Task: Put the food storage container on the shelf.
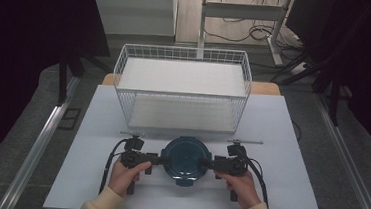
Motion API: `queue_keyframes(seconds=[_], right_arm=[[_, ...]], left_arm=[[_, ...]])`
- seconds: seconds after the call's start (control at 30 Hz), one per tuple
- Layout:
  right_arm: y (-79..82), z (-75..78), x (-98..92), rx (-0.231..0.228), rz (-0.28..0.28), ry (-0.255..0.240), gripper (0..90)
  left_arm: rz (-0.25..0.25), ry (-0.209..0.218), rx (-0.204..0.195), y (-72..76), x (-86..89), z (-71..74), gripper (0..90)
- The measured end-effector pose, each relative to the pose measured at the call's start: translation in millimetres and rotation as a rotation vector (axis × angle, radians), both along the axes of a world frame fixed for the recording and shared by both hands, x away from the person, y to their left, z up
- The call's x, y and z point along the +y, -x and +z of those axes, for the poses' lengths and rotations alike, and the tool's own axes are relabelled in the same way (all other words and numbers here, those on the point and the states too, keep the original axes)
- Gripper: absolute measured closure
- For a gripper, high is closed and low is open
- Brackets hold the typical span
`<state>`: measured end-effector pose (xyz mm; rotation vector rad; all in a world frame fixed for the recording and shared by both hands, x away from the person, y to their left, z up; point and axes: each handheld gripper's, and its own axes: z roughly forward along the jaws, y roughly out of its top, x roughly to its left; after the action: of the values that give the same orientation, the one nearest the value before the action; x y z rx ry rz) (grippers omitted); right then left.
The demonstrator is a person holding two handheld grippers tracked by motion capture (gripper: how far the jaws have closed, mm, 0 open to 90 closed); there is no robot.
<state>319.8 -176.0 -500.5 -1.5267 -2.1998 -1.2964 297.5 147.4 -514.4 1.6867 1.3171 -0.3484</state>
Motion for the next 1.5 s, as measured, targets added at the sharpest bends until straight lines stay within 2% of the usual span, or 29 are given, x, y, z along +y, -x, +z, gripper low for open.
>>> queue_keyframes(seconds=[0.13,0.27,0.43,0.47,0.67,0.8,0.9,1.1,1.13,1.4,1.5], right_arm=[[-0.6,-5.5,2.6,0.033,0.004,-0.021,10.8],[-1.3,-6.8,3.7,0.047,0.004,-0.037,11.3],[-2.0,-10.9,7.3,0.078,0.012,-0.051,13.9],[-1.9,-12.0,8.8,0.094,0.017,-0.070,18.6],[-0.9,-10.2,8.3,0.110,0.000,-0.079,23.5],[-2.1,-11.7,0.1,0.136,-0.036,-0.142,31.7],[-0.3,-10.1,-1.1,0.141,-0.041,-0.147,33.1],[7.5,-4.9,-3.2,0.101,-0.033,-0.142,35.9],[8.7,-3.8,-3.4,0.094,-0.031,-0.145,36.4],[10.8,-1.3,-3.0,0.056,-0.026,-0.152,38.0],[12.6,-0.1,-1.4,0.043,-0.019,-0.147,38.0]], left_arm=[[-0.003,0.034,0.006,-2.5,-3.1,-2.6,20.6],[-0.026,0.021,0.020,-2.8,-7.9,-5.8,20.9],[-0.030,0.015,0.028,-2.5,-9.6,-7.3,21.9],[-0.024,0.011,0.036,-2.2,-11.9,-7.6,22.5],[-0.014,0.021,0.057,-3.1,-11.3,-7.6,24.8],[-0.018,0.012,0.045,-0.5,-10.6,-4.9,27.8],[-0.015,0.005,0.029,3.5,-10.2,-1.3,29.7],[-0.015,0.000,-0.002,11.0,-9.3,3.4,35.1],[-0.004,0.016,-0.010,13.4,-7.9,3.4,36.2],[0.026,0.026,-0.047,16.6,-5.5,8.4,40.8],[0.025,0.014,-0.066,18.1,-5.1,10.8,41.2]])
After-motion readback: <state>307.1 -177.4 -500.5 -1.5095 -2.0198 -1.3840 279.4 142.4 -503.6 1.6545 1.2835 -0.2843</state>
